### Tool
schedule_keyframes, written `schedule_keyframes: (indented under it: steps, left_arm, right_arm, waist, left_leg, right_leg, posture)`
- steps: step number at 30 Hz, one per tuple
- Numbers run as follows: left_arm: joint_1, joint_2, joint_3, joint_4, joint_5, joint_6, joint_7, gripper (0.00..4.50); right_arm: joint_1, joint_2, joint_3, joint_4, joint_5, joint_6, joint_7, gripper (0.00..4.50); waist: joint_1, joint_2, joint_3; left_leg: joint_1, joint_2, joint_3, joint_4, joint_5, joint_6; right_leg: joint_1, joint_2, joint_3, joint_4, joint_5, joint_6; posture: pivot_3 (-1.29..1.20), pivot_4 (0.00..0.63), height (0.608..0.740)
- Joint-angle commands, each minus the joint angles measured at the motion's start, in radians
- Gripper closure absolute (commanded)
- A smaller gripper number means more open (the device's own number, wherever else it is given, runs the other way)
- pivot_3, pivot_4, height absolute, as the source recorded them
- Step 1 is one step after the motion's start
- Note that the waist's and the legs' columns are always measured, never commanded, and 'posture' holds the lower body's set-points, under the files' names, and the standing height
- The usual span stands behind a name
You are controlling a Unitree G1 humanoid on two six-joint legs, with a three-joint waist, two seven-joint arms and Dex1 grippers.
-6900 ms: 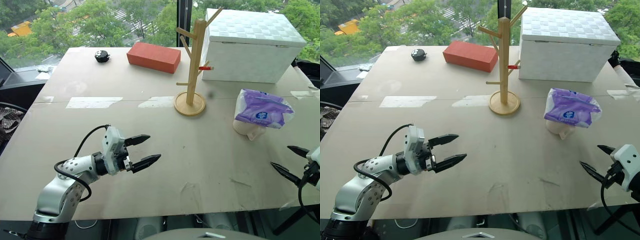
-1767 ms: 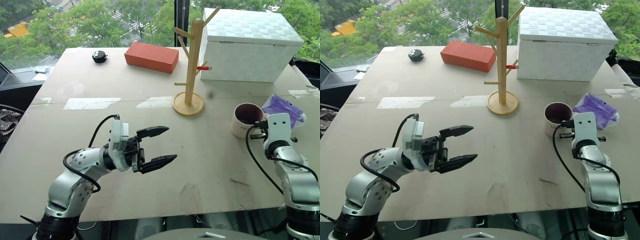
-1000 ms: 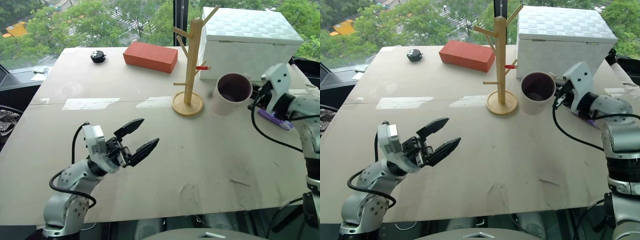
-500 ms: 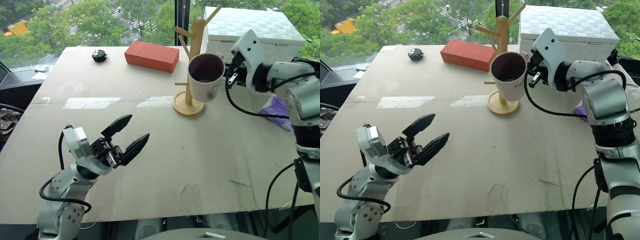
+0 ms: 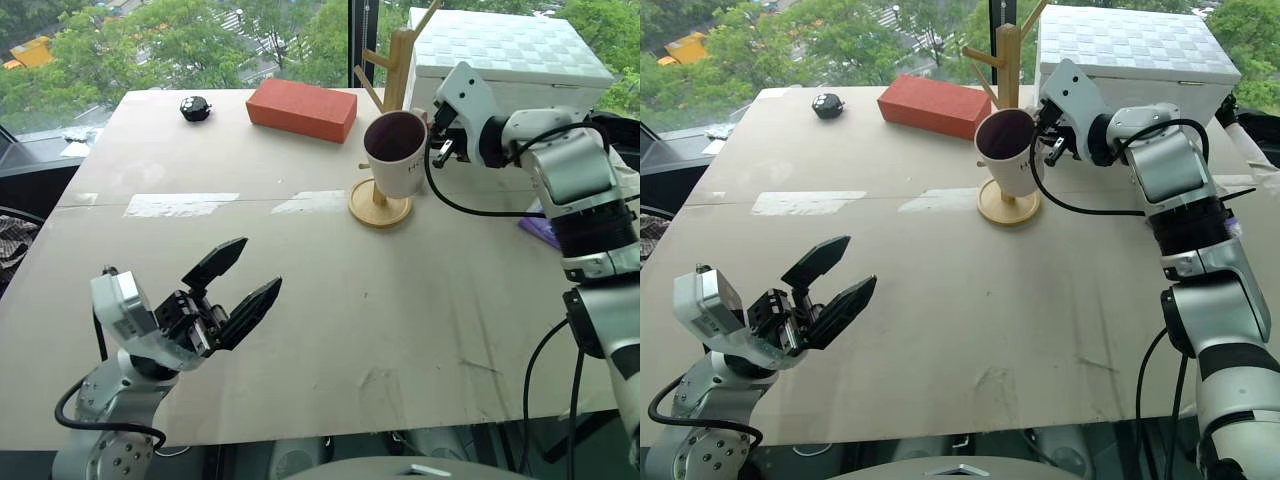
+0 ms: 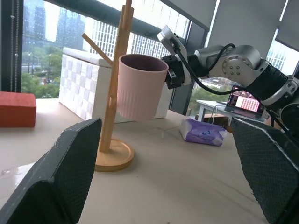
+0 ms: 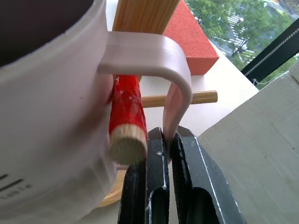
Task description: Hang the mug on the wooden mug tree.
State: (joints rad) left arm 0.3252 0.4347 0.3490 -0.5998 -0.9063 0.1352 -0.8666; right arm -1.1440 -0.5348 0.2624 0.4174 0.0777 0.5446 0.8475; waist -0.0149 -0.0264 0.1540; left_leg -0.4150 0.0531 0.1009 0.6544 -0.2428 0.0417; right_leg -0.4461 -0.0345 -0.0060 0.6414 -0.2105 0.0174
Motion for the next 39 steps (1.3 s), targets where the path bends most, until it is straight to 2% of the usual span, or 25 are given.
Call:
schedule_keyframes:
  steps: [1, 4, 6, 11, 16, 21, 26, 28, 29, 30, 35, 39]
  left_arm:
    - [0.006, -0.010, 0.013, -0.039, -0.002, -0.029, 0.002, 0.00]
    - [0.011, -0.017, 0.006, -0.041, 0.001, -0.036, 0.003, 0.00]
    - [0.008, -0.022, 0.001, -0.042, -0.001, -0.035, 0.012, 0.00]
    - [-0.004, -0.018, -0.022, -0.027, 0.010, -0.012, 0.027, 0.00]
    - [-0.026, 0.019, -0.064, 0.022, 0.101, 0.025, 0.058, 0.00]
    - [-0.034, 0.064, -0.103, 0.052, 0.171, 0.076, 0.082, 0.00]
    - [-0.002, 0.122, -0.083, 0.066, 0.187, 0.123, 0.070, 0.00]
    - [0.020, 0.152, -0.057, 0.080, 0.178, 0.123, 0.032, 0.00]
    - [0.027, 0.162, -0.047, 0.085, 0.175, 0.127, 0.022, 0.00]
    - [0.030, 0.170, -0.042, 0.089, 0.177, 0.131, 0.017, 0.00]
    - [0.044, 0.177, -0.053, 0.095, 0.194, 0.144, 0.013, 0.00]
    - [0.047, 0.175, -0.071, 0.086, 0.210, 0.157, 0.023, 0.00]
  right_arm:
    - [-0.052, 0.018, 0.018, 0.114, -0.053, -0.127, 0.030, 3.66]
    - [-0.055, 0.034, 0.000, 0.160, -0.082, -0.183, -0.009, 2.25]
    - [-0.021, 0.005, -0.026, 0.111, -0.075, -0.181, 0.005, 1.23]
    - [0.115, -0.076, -0.100, -0.047, -0.029, -0.181, 0.049, 1.23]
    - [0.419, -0.133, -0.302, -0.323, 0.156, -0.192, 0.105, 1.23]
    - [0.694, -0.156, -0.426, -0.462, 0.240, -0.218, 0.113, 1.23]
    - [0.911, -0.232, -0.542, -0.557, 0.366, -0.168, 0.205, 1.23]
    - [1.021, -0.266, -0.599, -0.580, 0.398, -0.161, 0.254, 0.58]
    - [1.067, -0.274, -0.622, -0.579, 0.392, -0.179, 0.267, 0.49]
    - [1.099, -0.274, -0.642, -0.577, 0.388, -0.194, 0.269, 0.12]
    - [1.229, -0.295, -0.666, -0.604, 0.391, -0.216, 0.295, 0.04]
    - [1.234, -0.282, -0.656, -0.584, 0.377, -0.255, 0.262, 0.04]
  waist:
    - [0.000, 0.000, 0.000]
    - [0.001, 0.000, 0.000]
    - [0.000, 0.000, 0.000]
    - [0.005, 0.000, 0.000]
    - [0.010, -0.001, -0.001]
    - [0.003, -0.001, -0.001]
    - [0.001, -0.001, -0.001]
    - [-0.002, -0.001, -0.001]
    - [-0.002, -0.001, -0.001]
    - [0.002, -0.002, -0.001]
    - [0.009, -0.002, -0.002]
    - [0.003, -0.002, -0.002]
  left_leg:
    - [0.000, 0.000, 0.000, 0.000, 0.000, 0.000]
    - [0.000, 0.000, 0.000, 0.000, 0.000, 0.000]
    - [0.000, 0.000, 0.001, 0.000, 0.000, 0.000]
    - [-0.001, 0.000, 0.000, 0.000, 0.000, 0.000]
    - [0.000, 0.000, -0.002, 0.000, 0.000, 0.000]
    - [0.001, 0.000, -0.001, 0.000, 0.000, 0.000]
    - [0.002, 0.000, -0.001, 0.000, 0.000, 0.000]
    - [0.002, 0.000, 0.000, 0.000, 0.000, 0.000]
    - [0.002, 0.000, 0.000, 0.000, 0.000, 0.000]
    - [0.003, 0.000, 0.000, 0.000, 0.000, 0.000]
    - [0.003, 0.000, -0.002, 0.002, 0.000, 0.000]
    - [0.005, 0.001, -0.001, 0.002, 0.000, 0.000]
  right_leg:
    - [0.000, 0.000, 0.000, 0.000, 0.000, 0.000]
    - [0.000, 0.000, 0.000, 0.000, 0.000, 0.000]
    - [-0.001, 0.000, 0.000, 0.000, 0.000, 0.000]
    - [0.000, 0.000, 0.000, 0.000, 0.000, 0.000]
    - [0.001, 0.000, -0.002, 0.000, 0.000, 0.001]
    - [0.001, 0.001, 0.000, 0.000, 0.000, 0.001]
    - [0.001, 0.001, 0.000, 0.001, 0.000, 0.001]
    - [0.001, 0.001, 0.001, 0.001, -0.001, 0.002]
    - [0.001, 0.001, 0.001, 0.001, -0.001, 0.002]
    - [0.001, 0.001, 0.001, 0.001, -0.002, 0.004]
    - [0.004, 0.000, -0.002, 0.001, -0.002, 0.004]
    - [0.005, 0.000, 0.000, 0.001, -0.002, 0.004]
  posture:
    - [0.00, 0.150, 0.740]
    - [0.00, 0.150, 0.740]
    - [0.00, 0.150, 0.740]
    - [0.00, 0.150, 0.740]
    - [0.00, 0.150, 0.740]
    - [0.00, 0.150, 0.740]
    - [0.00, 0.150, 0.740]
    - [0.00, 0.150, 0.740]
    - [0.00, 0.150, 0.740]
    - [0.00, 0.150, 0.740]
    - [0.00, 0.150, 0.740]
    - [0.00, 0.150, 0.740]
